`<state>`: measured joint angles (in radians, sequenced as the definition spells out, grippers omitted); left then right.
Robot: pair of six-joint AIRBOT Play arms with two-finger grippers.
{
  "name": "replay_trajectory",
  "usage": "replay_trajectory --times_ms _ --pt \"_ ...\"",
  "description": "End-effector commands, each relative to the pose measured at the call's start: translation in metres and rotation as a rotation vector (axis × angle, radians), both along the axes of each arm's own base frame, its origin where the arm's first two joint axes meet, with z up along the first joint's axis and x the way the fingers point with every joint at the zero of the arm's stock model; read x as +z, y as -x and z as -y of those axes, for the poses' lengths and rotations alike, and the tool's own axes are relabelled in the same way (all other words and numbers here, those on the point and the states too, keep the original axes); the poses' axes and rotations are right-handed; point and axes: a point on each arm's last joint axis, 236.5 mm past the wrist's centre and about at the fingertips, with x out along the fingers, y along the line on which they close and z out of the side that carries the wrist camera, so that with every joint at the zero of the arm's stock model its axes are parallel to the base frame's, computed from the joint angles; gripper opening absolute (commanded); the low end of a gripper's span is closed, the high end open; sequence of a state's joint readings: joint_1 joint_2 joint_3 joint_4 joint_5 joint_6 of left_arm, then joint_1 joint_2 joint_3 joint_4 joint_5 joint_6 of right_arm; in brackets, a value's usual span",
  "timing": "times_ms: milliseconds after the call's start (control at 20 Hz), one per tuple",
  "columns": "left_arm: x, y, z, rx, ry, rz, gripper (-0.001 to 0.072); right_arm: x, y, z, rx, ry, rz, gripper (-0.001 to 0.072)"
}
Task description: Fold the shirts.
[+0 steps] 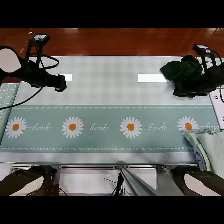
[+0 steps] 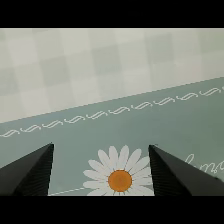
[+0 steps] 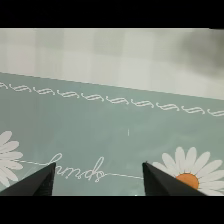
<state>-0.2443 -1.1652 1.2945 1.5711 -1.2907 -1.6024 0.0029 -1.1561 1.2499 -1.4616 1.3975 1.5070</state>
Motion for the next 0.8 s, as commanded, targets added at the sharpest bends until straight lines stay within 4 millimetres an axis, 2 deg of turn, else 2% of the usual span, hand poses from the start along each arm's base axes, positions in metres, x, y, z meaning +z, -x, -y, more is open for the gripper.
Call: replay_trajectory --times_ms 0,200,300,500,550,600,650,750 --pt "0.0 0.0 0.0 0.0 0.0 0.0 0.0712 0.001 -0.004 -0.001 -0.002 -0.004 0.015 0.0619" --pt "0.001 -0.004 0.001 0.0 0.004 0.017 0.0711 0.019 -0.047 -0.001 -0.023 -0.012 0.213 0.0619" --pt "0.007 -0.024 0.006 0.001 0.025 0.099 0.0711 0.039 -0.08 0.005 -0.039 0.004 0.375 0.0618" --pt "0.001 -0.031 0.008 -0.001 0.024 0.098 0.0711 0.105 -0.157 0.061 -0.055 0.265 0.807 0.0595" --pt "-0.001 -0.031 0.008 0.0 0.023 0.095 0.0711 0.11 -0.169 0.076 -0.13 0.245 0.866 0.0598" --pt "-0.003 -0.032 0.008 0.0 0.022 0.09 0.0711 0.103 -0.178 0.095 -0.236 0.193 0.881 0.0603" --pt "-0.004 -0.032 0.008 0.0 0.021 0.086 0.0711 0.086 -0.18 0.117 -0.354 0.14 0.851 0.0603" --pt "-0.005 -0.032 0.008 0.0 0.021 0.085 0.0711 0.041 -0.18 0.16 -0.559 0.07 0.759 0.0604"
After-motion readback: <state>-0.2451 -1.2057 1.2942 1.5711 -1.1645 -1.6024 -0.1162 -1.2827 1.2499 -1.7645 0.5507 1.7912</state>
